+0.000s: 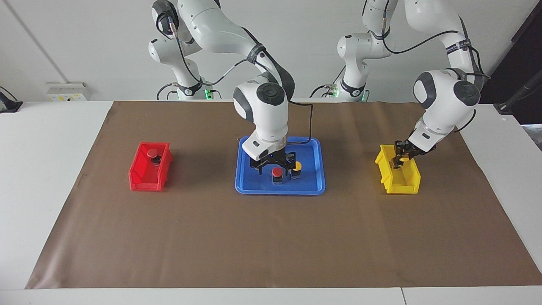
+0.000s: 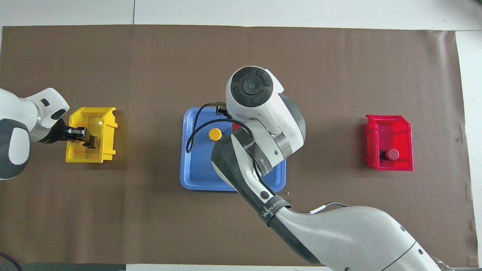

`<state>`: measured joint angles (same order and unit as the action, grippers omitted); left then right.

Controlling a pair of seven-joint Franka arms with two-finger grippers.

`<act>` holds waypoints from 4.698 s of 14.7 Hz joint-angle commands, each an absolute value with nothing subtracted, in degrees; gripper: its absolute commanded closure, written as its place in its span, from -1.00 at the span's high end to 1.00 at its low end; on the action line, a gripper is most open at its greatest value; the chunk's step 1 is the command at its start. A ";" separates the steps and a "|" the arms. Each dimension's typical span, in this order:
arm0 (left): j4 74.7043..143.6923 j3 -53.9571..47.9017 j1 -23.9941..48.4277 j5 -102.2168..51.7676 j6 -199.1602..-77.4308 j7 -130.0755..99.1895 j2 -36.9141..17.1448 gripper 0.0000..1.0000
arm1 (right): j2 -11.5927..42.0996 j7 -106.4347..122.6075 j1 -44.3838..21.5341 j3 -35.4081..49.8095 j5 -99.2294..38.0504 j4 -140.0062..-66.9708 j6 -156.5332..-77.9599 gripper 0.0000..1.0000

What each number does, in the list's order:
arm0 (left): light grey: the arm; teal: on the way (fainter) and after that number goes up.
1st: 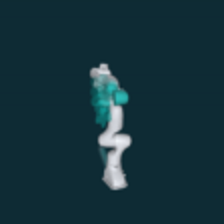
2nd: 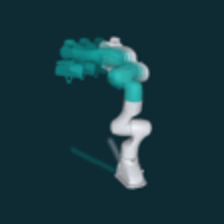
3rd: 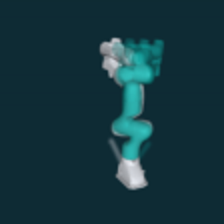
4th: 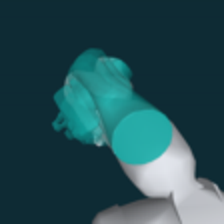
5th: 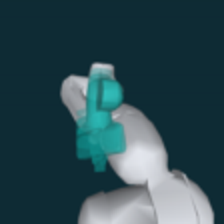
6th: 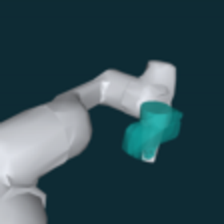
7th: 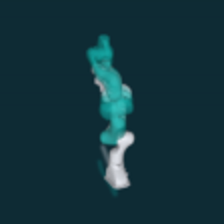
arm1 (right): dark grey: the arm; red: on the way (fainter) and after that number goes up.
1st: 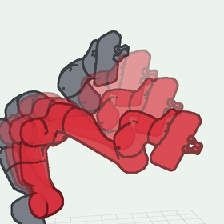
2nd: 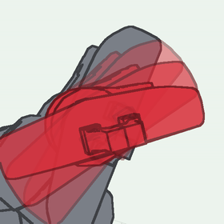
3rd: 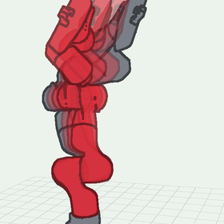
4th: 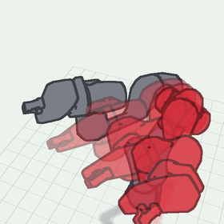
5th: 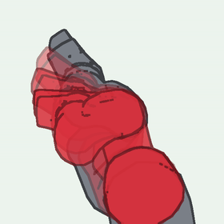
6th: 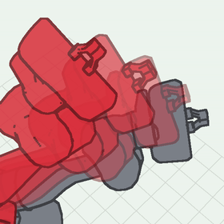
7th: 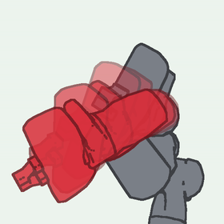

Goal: Sort red and yellow buttons by color

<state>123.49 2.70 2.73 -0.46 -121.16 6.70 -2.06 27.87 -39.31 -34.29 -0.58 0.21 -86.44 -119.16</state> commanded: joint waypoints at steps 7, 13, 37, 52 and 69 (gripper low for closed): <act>124.11 2.20 2.63 -0.44 -120.78 7.03 -0.70 0.26 | 24.26 -39.81 -34.72 -0.70 0.62 -95.97 -126.65 0.71; 103.84 1.93 2.90 -0.62 -96.72 6.33 -0.53 0.90 | 23.20 -39.81 -35.16 -0.70 0.62 -99.05 -129.90 0.58; 105.47 -2.20 28.45 -1.49 -117.83 -37.94 -9.72 1.00 | 1.58 8.85 -1.95 -0.97 -0.09 -107.39 -105.98 -0.77; 102.92 -2.29 35.86 -1.23 -123.66 -50.45 -19.78 0.65 | -3.43 21.62 5.45 -1.14 0.00 -130.16 -132.71 -0.76; 88.33 -1.32 23.41 -6.94 -97.41 -31.87 -15.13 -0.97 | -1.58 16.46 4.92 0.69 0.18 -116.04 -115.52 0.99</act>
